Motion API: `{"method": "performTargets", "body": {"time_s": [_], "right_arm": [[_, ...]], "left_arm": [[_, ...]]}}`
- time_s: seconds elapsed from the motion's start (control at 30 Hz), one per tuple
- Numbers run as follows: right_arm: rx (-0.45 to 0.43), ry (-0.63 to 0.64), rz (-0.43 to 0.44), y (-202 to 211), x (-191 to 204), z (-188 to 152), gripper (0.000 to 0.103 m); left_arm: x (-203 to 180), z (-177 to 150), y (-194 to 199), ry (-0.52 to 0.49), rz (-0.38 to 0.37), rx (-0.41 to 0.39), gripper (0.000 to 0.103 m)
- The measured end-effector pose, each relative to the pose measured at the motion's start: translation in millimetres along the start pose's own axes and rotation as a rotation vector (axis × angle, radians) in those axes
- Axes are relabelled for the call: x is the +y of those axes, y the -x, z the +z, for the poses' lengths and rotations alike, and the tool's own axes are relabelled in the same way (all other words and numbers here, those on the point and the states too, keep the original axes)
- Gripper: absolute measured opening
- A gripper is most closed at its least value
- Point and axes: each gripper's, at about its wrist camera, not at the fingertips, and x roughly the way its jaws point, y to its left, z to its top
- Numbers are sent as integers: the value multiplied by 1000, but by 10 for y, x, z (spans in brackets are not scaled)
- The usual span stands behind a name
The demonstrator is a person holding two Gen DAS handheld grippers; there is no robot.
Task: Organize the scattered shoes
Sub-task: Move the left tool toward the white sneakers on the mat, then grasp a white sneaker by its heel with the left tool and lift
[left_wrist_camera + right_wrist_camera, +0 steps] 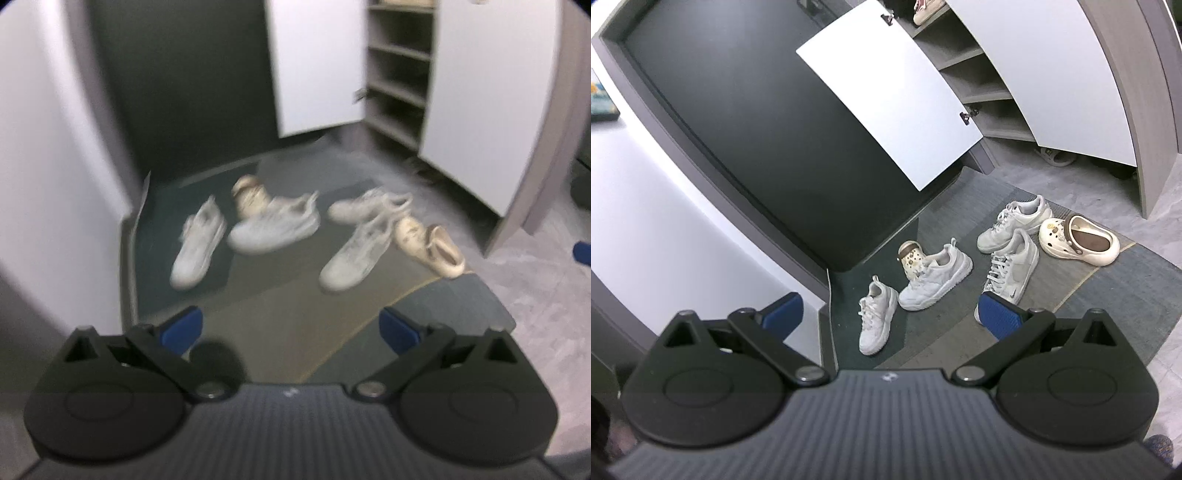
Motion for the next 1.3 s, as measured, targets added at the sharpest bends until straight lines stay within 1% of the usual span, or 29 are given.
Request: {"method": "performTargets", "body": {"time_s": [0.07, 0.2, 0.3, 0.37, 0.43, 0.5, 0.53, 0.57, 0.63, 0.7, 0.73, 0.8, 0.83, 0.9, 1.0, 1.1, 1.2, 1.23, 1.3], "right_arm": [[-7, -4, -3, 27, -54, 47, 103], [5, -16, -30, 21, -370, 219, 103], [41, 7, -64, -120, -665, 312, 103], [61, 38, -91, -249, -836, 335, 103], [92, 88, -161, -525, -1137, 319, 103], [109, 115, -243, -915, -1542, 212, 103], [109, 119, -270, -1064, -1706, 150, 103], [103, 116, -281, -1160, -1826, 89, 103], [86, 84, -309, -1573, -2242, -204, 103], [110, 21, -298, -1873, -2544, -474, 103], [128, 9, -293, -2007, -2665, -597, 103], [167, 43, -292, -2186, -2784, -761, 103], [187, 60, -291, -2276, -2843, -842, 103], [236, 66, -310, -2521, -2989, -1009, 103], [262, 54, -278, -2667, -3054, -1138, 103], [295, 72, -285, -2747, -3079, -1280, 103], [319, 58, -290, -2781, -3143, -1350, 103], [325, 48, -294, -2785, -3170, -1387, 103], [338, 19, -311, -2815, -3231, -1475, 103]], "left_arm": [[-111, 105, -114, -52, -18, -2, 103], [-387, 203, -699, -172, -82, -22, 103], [-594, 277, -1138, -262, -130, -38, 103], [-659, 265, -1414, -286, -146, -34, 103], [-682, 250, -1991, -269, -164, -1, 103], [-695, 232, -2608, -246, -177, 35, 103], [-698, 217, -2877, -238, -176, 51, 103], [-704, 211, -3102, -239, -172, 66, 103], [-729, 215, -3519, -262, -155, 92, 103], [-773, 233, -3991, -303, -126, 107, 103], [-772, 234, -4261, -306, -122, 112, 103], [-728, 233, -4675, -294, -130, 142, 103], [-722, 237, -4835, -296, -119, 154, 103], [-718, 256, -5120, -308, -102, 168, 103], [-718, 299, -5411, -317, -138, 165, 103], [-697, 346, -5681, -284, -157, 168, 103], [-675, 389, -5853, -223, -222, 181, 103], [-700, 389, -5896, -225, -231, 187, 103], [-790, 367, -5972, -262, -229, 203, 102]]}}
